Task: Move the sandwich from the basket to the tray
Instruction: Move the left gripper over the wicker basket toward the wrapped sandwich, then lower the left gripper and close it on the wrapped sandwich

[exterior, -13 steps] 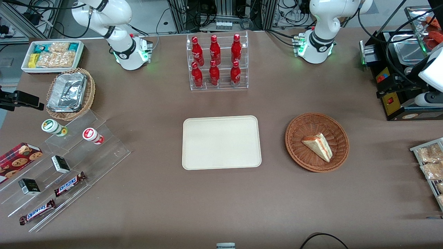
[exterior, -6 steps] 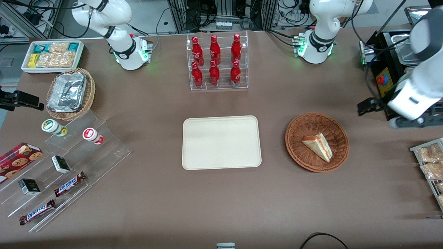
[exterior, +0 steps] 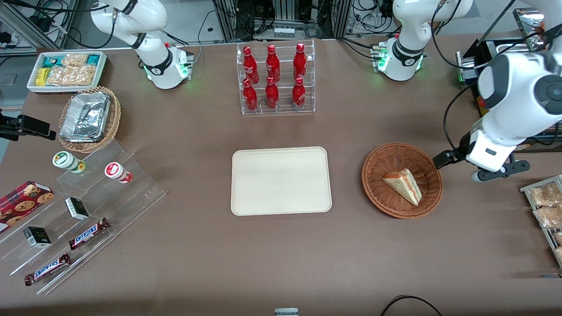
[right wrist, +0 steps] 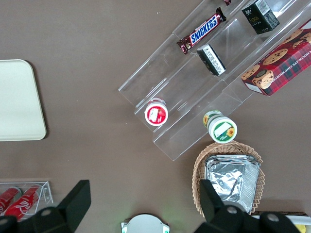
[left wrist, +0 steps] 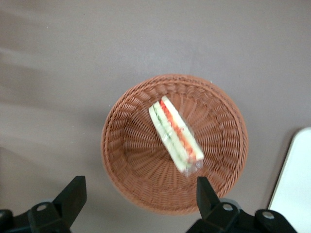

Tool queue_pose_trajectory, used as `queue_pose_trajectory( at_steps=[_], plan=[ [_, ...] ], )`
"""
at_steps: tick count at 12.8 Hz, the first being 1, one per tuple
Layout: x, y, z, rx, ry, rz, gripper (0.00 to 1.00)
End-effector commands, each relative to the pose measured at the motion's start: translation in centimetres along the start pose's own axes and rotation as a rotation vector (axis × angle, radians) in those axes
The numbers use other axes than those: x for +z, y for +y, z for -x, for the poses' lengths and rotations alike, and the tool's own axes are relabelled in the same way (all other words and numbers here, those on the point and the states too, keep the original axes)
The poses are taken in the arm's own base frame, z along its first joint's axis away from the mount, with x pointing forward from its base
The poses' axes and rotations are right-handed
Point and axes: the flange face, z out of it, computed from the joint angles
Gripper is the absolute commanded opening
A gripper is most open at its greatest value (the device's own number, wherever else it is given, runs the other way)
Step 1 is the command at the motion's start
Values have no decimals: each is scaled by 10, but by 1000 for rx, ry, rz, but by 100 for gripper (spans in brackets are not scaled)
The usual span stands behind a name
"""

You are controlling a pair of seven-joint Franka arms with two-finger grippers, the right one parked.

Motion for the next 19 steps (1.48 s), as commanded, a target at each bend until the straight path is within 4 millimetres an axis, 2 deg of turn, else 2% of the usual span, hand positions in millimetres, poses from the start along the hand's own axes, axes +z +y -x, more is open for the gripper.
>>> queue_pose_trajectory(
  at_steps=[1, 4, 6, 10, 13, 19],
  plan=[
    [35, 18, 13, -128, 48, 16, 100],
    [66, 41, 20, -182, 18, 16, 100],
    [84, 40, 27, -185, 21, 21, 100],
    [119, 47, 25, -239, 28, 41, 100],
    [129, 54, 27, -236, 27, 47, 100],
    [155, 51, 33, -242, -6, 31, 100]
  ],
)
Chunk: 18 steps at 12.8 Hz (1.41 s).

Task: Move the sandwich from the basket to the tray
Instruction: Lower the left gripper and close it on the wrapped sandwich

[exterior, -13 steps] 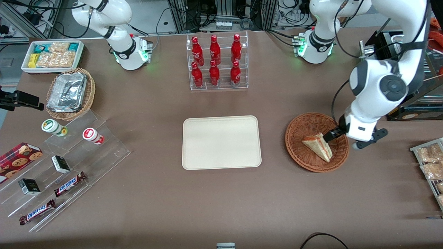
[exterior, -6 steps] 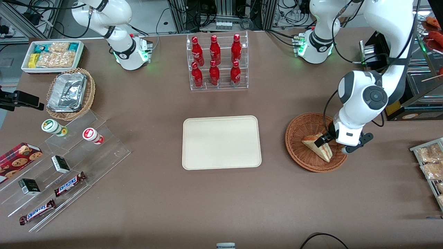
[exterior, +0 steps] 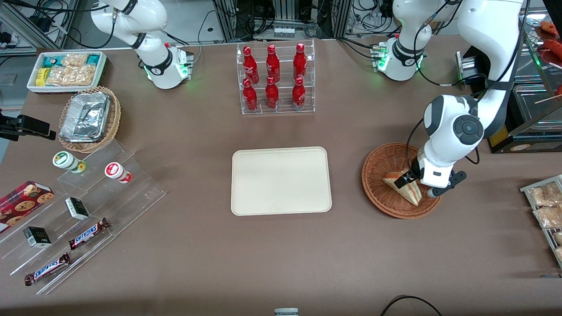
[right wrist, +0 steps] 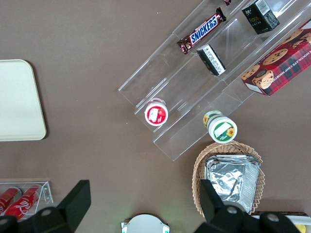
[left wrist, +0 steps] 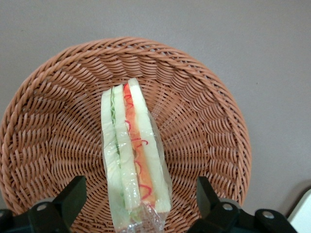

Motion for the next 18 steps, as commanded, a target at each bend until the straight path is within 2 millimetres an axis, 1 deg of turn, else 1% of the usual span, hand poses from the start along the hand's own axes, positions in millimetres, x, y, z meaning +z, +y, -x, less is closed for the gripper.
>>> queue_pose_trajectory(
  at_steps=[1, 4, 5, 6, 7, 8, 11, 13, 14, 15, 17, 18],
  plan=[
    [11, -1, 5, -8, 5, -9, 100],
    [30, 0, 4, -9, 5, 1, 100],
    [37, 0, 3, -9, -4, -3, 91],
    [37, 0, 3, -9, -4, -3, 55],
    [38, 1, 2, -6, -6, -3, 24],
    [32, 4, -3, -2, 0, -1, 0],
    [16, 10, -8, 5, -4, -10, 0],
    [-20, 17, -16, 20, -5, -37, 0],
    [-39, 23, -19, 41, -8, -74, 0],
    [-63, 45, -14, 73, -13, -101, 0],
    [-102, 71, -12, 92, -25, -122, 0],
    [-117, 91, -1, 83, -24, -127, 0]
  ],
)
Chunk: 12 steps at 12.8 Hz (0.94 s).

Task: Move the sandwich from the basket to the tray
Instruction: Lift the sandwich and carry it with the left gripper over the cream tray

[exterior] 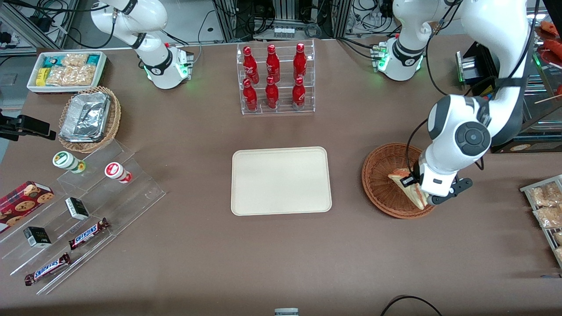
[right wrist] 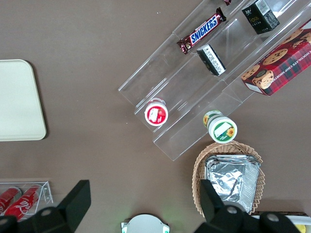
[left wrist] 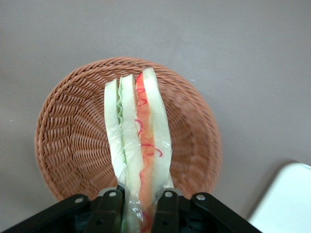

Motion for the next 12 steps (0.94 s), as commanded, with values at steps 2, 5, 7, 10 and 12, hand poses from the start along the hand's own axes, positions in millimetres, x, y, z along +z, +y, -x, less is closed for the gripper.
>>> queue_pose_trajectory(
  at_steps=[2, 5, 7, 10, 12],
  plan=[
    [-51, 58, 28, 17, 30, -1, 0],
    [-56, 115, 86, 150, 49, 6, 0],
    [-43, 157, 120, 233, 42, 4, 0],
    [-25, 217, 143, 305, 37, 23, 0],
    [-2, 248, 176, 331, 28, 16, 0]
  ],
)
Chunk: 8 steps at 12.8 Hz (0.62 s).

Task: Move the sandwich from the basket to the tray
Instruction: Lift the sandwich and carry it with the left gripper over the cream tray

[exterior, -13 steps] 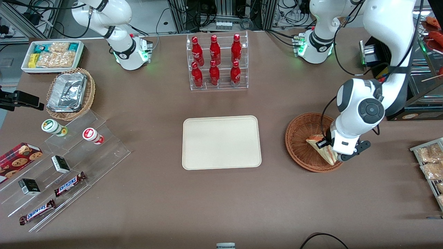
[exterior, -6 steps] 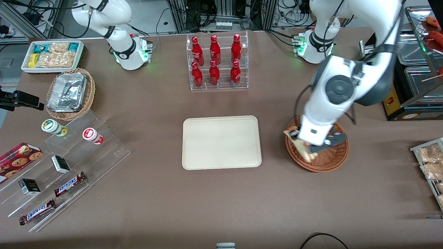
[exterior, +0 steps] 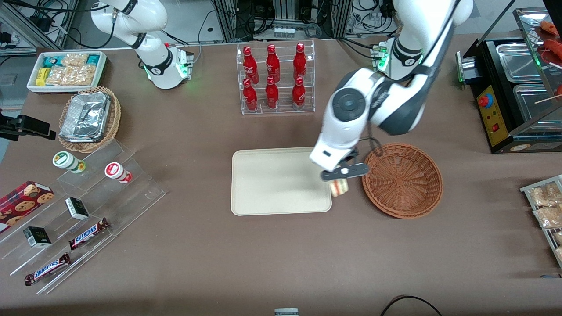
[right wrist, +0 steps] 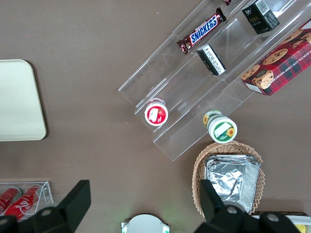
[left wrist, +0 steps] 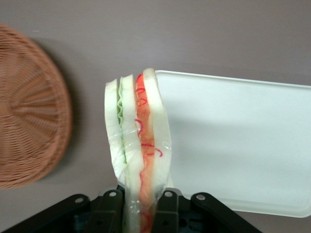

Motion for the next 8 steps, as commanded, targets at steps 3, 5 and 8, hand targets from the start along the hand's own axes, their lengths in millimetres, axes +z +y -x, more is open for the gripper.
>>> queue_pose_trajectory(
  at_steps=[3, 5, 8],
  plan=[
    [36, 56, 8, 53, 26, 16, 0],
    [46, 73, 15, 119, 53, 42, 0],
    [67, 100, 30, 174, 78, 80, 0]
  ],
)
